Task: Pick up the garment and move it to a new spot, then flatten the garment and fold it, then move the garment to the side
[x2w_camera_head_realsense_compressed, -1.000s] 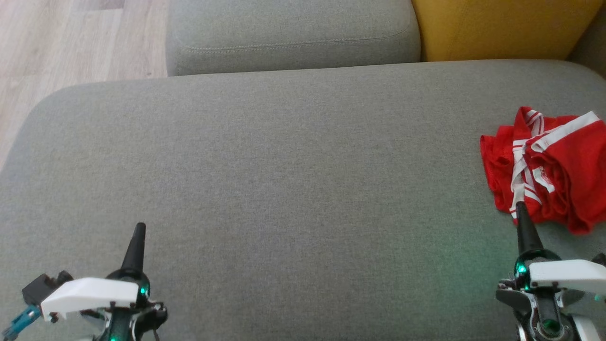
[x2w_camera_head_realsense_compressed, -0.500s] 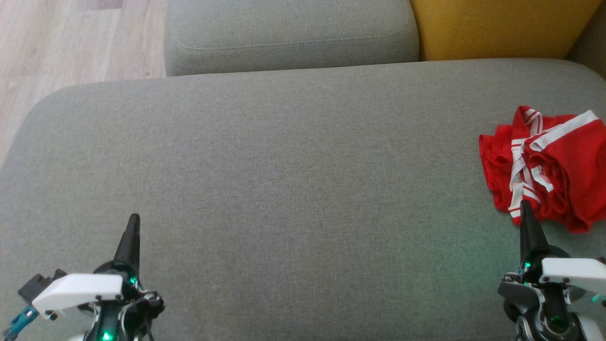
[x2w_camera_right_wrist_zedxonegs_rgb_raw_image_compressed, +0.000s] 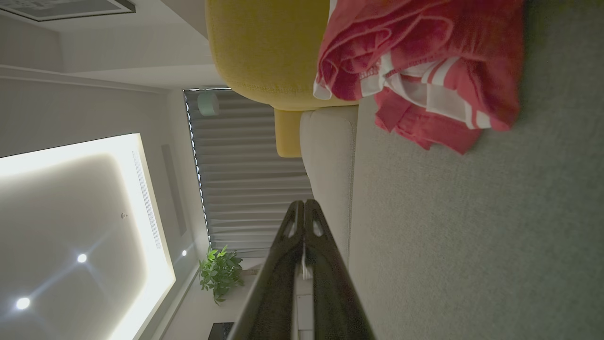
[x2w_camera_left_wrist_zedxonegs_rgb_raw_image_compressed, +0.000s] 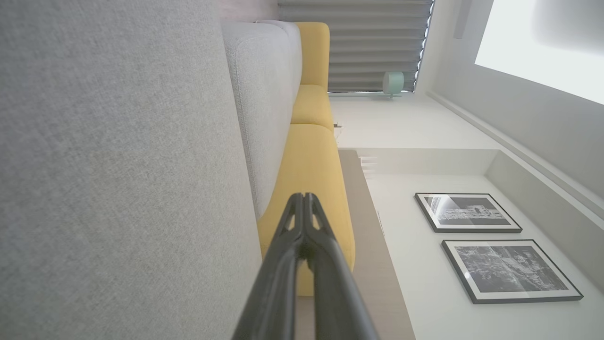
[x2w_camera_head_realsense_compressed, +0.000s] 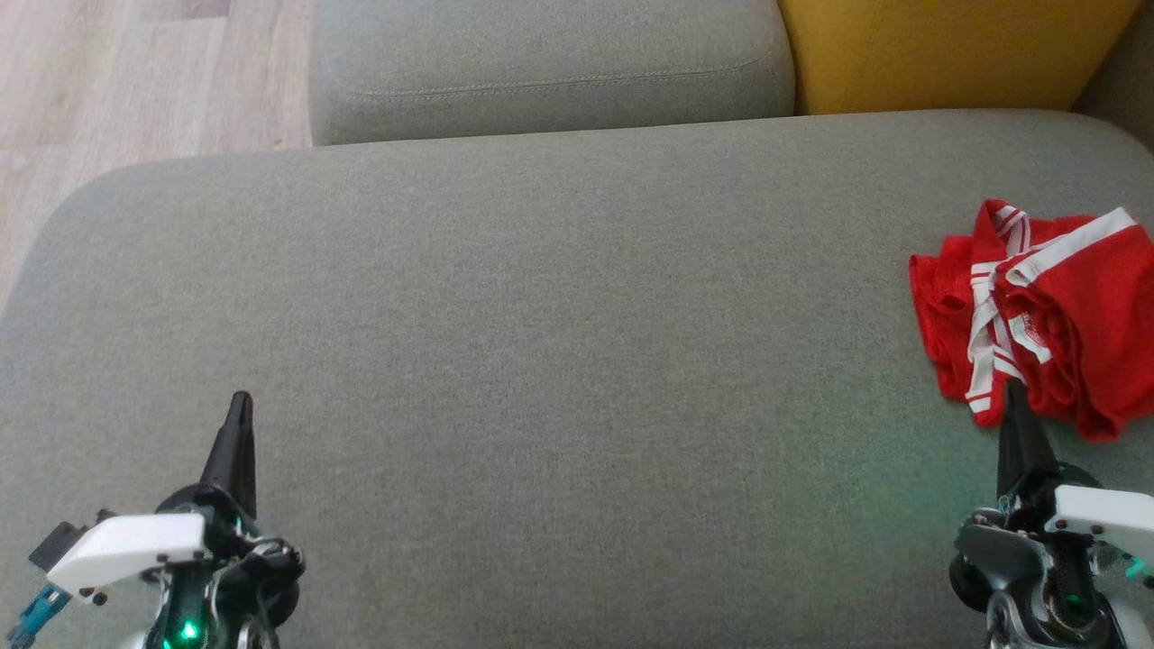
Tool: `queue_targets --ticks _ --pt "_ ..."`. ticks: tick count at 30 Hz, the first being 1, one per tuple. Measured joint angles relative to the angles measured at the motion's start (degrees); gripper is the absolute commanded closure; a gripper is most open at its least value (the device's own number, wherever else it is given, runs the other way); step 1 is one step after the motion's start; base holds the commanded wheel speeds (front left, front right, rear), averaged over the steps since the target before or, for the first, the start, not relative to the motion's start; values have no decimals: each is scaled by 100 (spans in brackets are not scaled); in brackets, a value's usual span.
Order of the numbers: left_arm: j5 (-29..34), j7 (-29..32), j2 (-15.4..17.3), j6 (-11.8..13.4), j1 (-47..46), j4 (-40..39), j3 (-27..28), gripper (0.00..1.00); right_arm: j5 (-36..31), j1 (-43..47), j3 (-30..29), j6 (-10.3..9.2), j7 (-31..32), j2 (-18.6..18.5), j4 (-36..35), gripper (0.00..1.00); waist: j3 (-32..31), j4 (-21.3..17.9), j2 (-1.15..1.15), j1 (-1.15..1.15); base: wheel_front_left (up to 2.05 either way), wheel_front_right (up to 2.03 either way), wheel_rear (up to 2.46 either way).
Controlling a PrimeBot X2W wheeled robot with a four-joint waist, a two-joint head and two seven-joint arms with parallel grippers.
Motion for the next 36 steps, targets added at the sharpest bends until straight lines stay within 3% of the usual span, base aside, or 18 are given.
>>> queue_targets --ticks 36 --pt "2 30 -30 0 0 16 91 100 -1 0 -42 0 52 3 3 100 0 0 0 0 0 0 0"
